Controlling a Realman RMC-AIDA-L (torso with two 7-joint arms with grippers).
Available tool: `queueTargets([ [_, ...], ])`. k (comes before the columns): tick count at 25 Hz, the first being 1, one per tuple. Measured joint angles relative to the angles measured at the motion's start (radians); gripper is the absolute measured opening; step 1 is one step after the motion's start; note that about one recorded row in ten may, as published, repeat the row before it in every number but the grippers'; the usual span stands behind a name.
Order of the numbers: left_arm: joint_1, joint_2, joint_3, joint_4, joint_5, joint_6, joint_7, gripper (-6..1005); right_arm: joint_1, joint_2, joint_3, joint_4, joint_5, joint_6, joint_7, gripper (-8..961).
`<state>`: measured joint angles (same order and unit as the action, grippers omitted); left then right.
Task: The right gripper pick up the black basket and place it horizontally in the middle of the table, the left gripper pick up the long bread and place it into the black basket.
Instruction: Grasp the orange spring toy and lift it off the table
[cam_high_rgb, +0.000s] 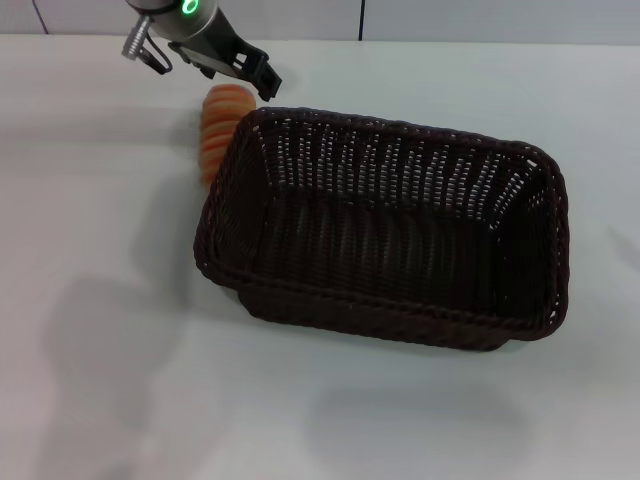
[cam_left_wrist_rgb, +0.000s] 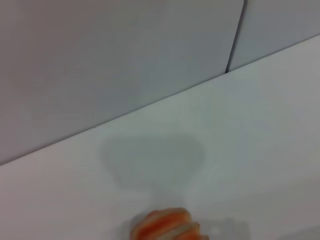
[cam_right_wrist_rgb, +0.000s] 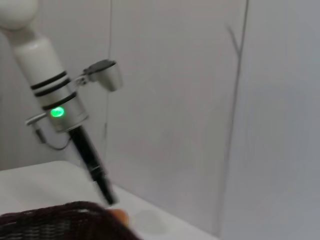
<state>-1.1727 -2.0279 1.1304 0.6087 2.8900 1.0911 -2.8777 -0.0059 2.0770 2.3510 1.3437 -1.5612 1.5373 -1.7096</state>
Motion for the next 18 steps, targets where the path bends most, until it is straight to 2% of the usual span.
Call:
queueTargets([
  [1, 0.008, 0.004, 0.0, 0.006, 0.0, 0.003, 0.0, 806, -0.017, 0.003, 0.059, 0.001, 0.006, -0.009, 0.003, 629],
  [2, 0.008, 0.004, 0.0, 0.006, 0.0, 0.003, 0.0, 806, -0.017, 0.003, 0.059, 0.001, 0.006, -0.009, 0.003, 629],
  [3, 0.018, 0.009, -0.001, 0.013, 0.0, 0.004, 0.0, 806, -0.034, 0.006, 0.123, -0.001, 0.012, -0.03, 0.003, 629],
  [5, 0.021, 0.012, -0.003, 0.014, 0.0, 0.004, 0.0, 806, -0.043, 0.007, 0.158, -0.004, 0.015, -0.046, 0.003, 629],
  [8, 0.027, 0.018, -0.011, 0.015, 0.0, -0.006, 0.0, 806, -0.07, 0.011, 0.261, -0.014, 0.021, -0.14, -0.004, 629],
  [16, 0.027, 0.03, -0.012, 0.008, 0.0, -0.019, 0.0, 806, -0.061, 0.015, 0.421, -0.055, 0.033, -0.185, -0.035, 629],
  [18, 0.027, 0.032, -0.012, 0.004, 0.0, -0.026, 0.0, 806, -0.055, 0.015, 0.434, -0.06, 0.034, -0.187, -0.037, 629],
])
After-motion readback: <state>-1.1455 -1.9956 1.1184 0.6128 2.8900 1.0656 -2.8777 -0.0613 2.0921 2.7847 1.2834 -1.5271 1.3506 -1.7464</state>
